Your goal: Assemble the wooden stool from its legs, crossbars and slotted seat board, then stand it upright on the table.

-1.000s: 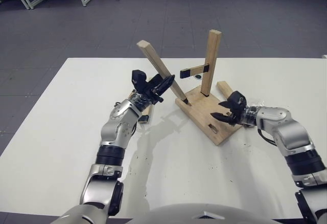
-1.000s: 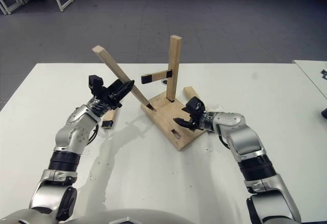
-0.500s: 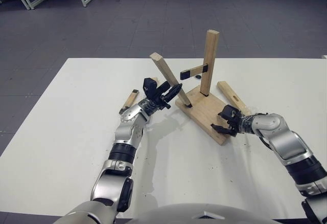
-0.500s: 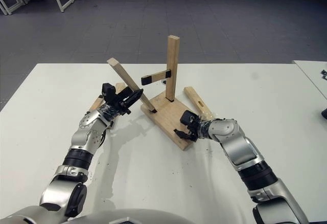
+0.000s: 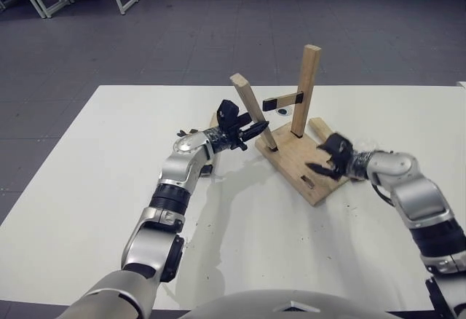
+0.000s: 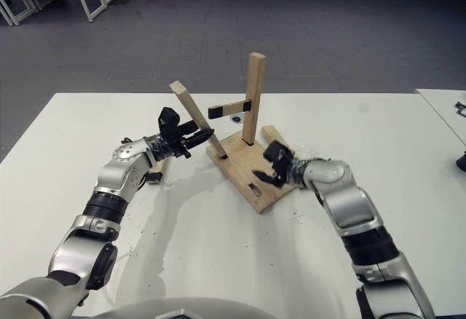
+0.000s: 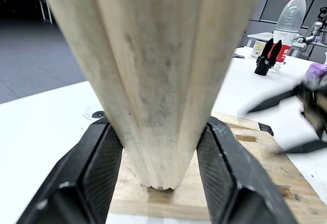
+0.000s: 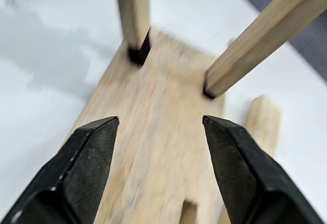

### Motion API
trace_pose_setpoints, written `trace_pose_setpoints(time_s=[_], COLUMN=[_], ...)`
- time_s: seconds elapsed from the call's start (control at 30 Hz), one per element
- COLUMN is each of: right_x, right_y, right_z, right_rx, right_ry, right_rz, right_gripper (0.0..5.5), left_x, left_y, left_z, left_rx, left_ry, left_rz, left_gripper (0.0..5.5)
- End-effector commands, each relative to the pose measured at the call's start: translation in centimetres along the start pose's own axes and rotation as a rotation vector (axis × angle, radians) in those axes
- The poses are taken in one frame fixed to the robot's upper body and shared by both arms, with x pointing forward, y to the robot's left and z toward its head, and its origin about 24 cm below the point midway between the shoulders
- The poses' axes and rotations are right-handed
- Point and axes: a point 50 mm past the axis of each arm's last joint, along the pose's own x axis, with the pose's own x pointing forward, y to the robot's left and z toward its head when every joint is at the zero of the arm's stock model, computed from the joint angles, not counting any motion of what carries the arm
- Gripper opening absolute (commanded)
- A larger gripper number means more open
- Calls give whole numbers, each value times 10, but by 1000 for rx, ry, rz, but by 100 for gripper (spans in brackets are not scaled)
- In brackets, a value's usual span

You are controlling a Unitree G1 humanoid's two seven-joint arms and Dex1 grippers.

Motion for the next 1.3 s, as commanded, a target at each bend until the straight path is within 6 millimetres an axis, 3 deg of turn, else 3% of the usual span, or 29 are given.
trace_pose_setpoints(time_s=[0.03, 0.17, 0.27, 0.37, 0.53, 0.7, 0.8, 0.97, 1.17, 1.23, 1.3], right_x=[-3, 20, 52, 79, 104, 111, 112, 113, 110, 104, 90], right_y=[-26, -40, -39, -37, -28, -21, -16, -5, -3, -10, -27], right_z=[58, 93, 101, 86, 54, 42, 37, 19, 10, 27, 66], right_rx=[-27, -104, -167, -208, -249, -253, -262, -307, -273, -209, -176], right_ry=[-234, -342, -344, -273, -152, -119, -111, -67, -48, -156, -343], right_rz=[-103, -170, -165, -155, -117, -73, -39, 5, 35, -19, -134], right_gripper=[302, 220, 167, 105, 13, 10, 10, 10, 10, 10, 10], left_x=[-9, -6, 0, 6, 11, 4, 5, 20, 14, 13, 11], left_y=[-1, 4, 5, 6, 12, 16, 14, 10, 16, 15, 15], left_z=[-55, -50, -47, -43, -35, -51, -56, -43, -44, -45, -47], left_rx=[-131, -107, -69, -58, -100, -239, -221, -62, -73, -133, -169], left_ry=[368, 480, 582, 630, 629, 575, 586, 700, 728, 712, 707], left_rz=[20, 26, 23, 26, 50, 54, 38, -14, -17, -20, -26], left_gripper=[205, 205, 205, 205, 205, 205, 205, 205, 205, 205, 205])
